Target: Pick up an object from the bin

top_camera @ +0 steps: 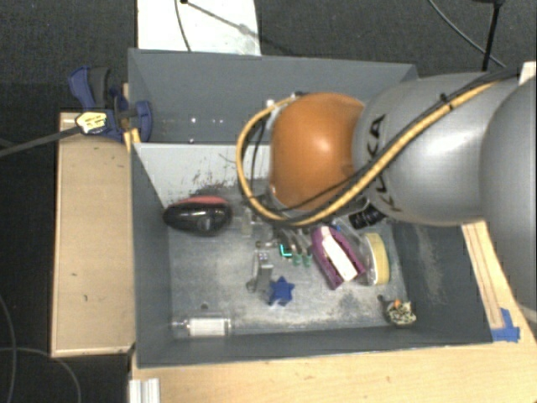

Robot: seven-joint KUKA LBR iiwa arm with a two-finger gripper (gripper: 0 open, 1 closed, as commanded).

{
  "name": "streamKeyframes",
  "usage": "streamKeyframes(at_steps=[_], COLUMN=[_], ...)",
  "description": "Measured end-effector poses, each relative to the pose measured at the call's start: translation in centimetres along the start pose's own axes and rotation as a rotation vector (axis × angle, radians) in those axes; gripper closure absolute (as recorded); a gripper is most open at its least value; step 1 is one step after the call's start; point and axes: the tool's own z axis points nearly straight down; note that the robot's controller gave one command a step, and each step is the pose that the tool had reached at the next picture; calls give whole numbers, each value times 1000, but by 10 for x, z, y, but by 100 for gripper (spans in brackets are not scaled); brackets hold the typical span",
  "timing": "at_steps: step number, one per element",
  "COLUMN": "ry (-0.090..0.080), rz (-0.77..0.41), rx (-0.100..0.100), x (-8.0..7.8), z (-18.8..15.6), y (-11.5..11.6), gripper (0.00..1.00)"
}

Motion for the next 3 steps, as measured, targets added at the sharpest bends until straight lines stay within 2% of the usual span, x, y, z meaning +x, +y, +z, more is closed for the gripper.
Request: streamKeyframes(at_steps=[1,2,3], ry=[0,-5,-4], rz=[-452,-551,-574], rx=[-2,1,2], x=[-1,24,39], z=[106,76,71], y=[-67,-59,-71], gripper=[0,0,0])
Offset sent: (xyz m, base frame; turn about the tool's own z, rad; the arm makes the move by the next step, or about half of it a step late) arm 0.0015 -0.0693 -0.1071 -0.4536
